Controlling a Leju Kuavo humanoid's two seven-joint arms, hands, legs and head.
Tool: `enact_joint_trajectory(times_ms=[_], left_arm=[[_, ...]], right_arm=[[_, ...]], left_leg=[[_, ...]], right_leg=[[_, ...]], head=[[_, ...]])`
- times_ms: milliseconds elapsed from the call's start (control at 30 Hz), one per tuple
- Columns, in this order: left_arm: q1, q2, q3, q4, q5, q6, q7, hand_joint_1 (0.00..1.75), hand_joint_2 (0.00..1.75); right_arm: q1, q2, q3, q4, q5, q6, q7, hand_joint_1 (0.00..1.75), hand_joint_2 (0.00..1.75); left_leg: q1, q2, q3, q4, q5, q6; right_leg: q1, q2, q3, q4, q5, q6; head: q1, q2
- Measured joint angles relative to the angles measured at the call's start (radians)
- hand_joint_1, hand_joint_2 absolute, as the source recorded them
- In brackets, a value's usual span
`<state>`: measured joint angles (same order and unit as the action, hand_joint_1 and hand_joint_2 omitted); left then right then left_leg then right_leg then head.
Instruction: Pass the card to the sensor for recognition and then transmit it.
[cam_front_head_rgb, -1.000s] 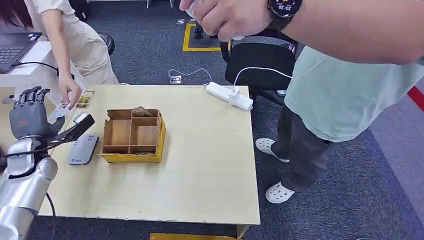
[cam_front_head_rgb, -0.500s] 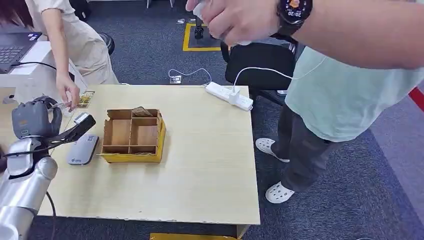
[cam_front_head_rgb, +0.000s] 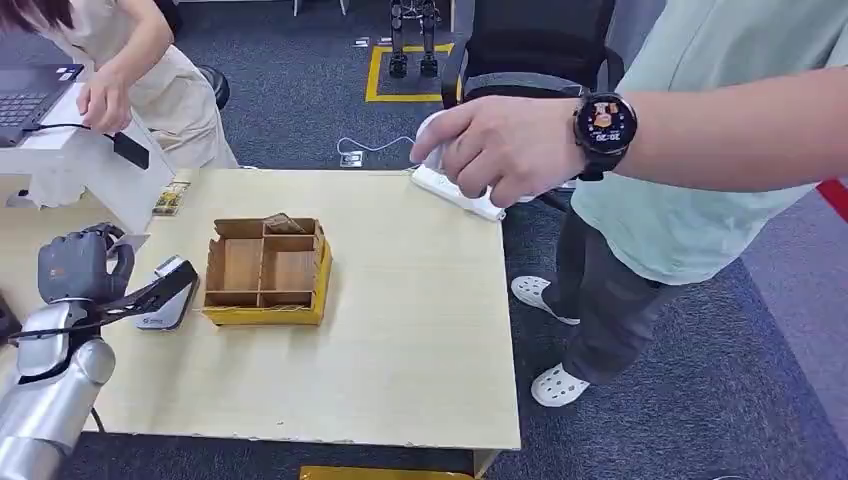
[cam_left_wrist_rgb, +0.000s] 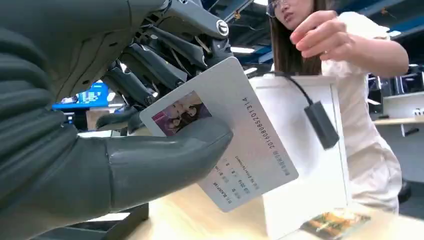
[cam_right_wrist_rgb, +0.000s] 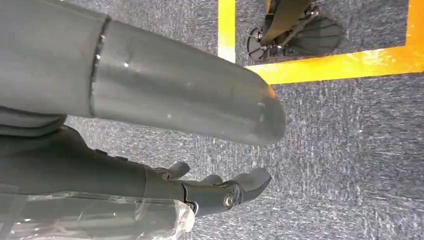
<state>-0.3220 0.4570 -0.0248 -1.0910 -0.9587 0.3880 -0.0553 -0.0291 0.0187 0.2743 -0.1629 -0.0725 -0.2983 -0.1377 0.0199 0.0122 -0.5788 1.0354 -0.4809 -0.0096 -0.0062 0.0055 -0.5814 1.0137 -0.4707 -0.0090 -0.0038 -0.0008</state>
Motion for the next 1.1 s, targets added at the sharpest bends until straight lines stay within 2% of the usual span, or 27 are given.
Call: enact_joint_trajectory(times_ms=[100, 300, 567, 733, 1000, 1100], left_arm=[[0.029, 0.008, 0.000, 0.000, -0.089, 0.020, 0.051, 1.75, 1.75], [0.090, 0.014, 0.000, 0.043, -0.273, 0.105, 0.121, 1.75, 1.75], [0.140, -0.011, -0.005, 0.130, -0.433, 0.150, 0.183, 1.75, 1.75], [0.158, -0.047, -0.008, 0.181, -0.445, 0.185, 0.191, 1.75, 1.75], [0.160, -0.094, -0.011, 0.219, -0.442, 0.191, 0.191, 1.75, 1.75], [0.160, -0.103, -0.011, 0.220, -0.416, 0.191, 0.165, 1.75, 1.75]], right_arm=[[0.000, 0.000, 0.000, 0.000, 0.003, -0.002, 0.004, 0.00, 0.00], [0.002, 0.000, -0.002, 0.000, 0.006, -0.005, 0.006, 0.00, 0.00], [0.002, 0.000, -0.003, 0.000, -0.010, -0.005, 0.000, 0.00, 0.00], [0.001, 0.000, -0.003, 0.000, -0.011, -0.006, 0.000, 0.00, 0.00], [0.001, 0.000, -0.003, 0.000, -0.012, -0.013, 0.000, 0.00, 0.00], [0.001, 0.000, -0.006, 0.000, -0.013, -0.017, 0.000, 0.00, 0.00]], left_leg=[[0.000, 0.001, 0.000, 0.000, 0.000, 0.000], [0.000, 0.000, 0.000, 0.000, 0.000, 0.000], [0.000, 0.000, -0.001, 0.000, 0.000, 0.000], [0.000, -0.001, -0.001, 0.000, 0.000, 0.000], [0.000, -0.001, 0.000, 0.000, 0.000, 0.000], [0.000, -0.001, 0.000, 0.000, 0.000, 0.000]], right_leg=[[0.000, 0.000, 0.000, 0.000, 0.000, 0.000], [0.000, 0.000, 0.000, 0.000, 0.000, 0.000], [0.000, 0.000, -0.001, 0.000, 0.000, 0.000], [0.000, -0.001, 0.000, 0.000, 0.000, 0.000], [0.000, -0.002, 0.000, 0.000, 0.000, 0.000], [0.000, -0.002, 0.000, 0.000, 0.000, 0.000]], head=[[-0.001, 0.000], [-0.001, 0.000], [0.000, 0.000], [0.000, 0.000], [0.000, 0.000], [0.000, 0.000]])
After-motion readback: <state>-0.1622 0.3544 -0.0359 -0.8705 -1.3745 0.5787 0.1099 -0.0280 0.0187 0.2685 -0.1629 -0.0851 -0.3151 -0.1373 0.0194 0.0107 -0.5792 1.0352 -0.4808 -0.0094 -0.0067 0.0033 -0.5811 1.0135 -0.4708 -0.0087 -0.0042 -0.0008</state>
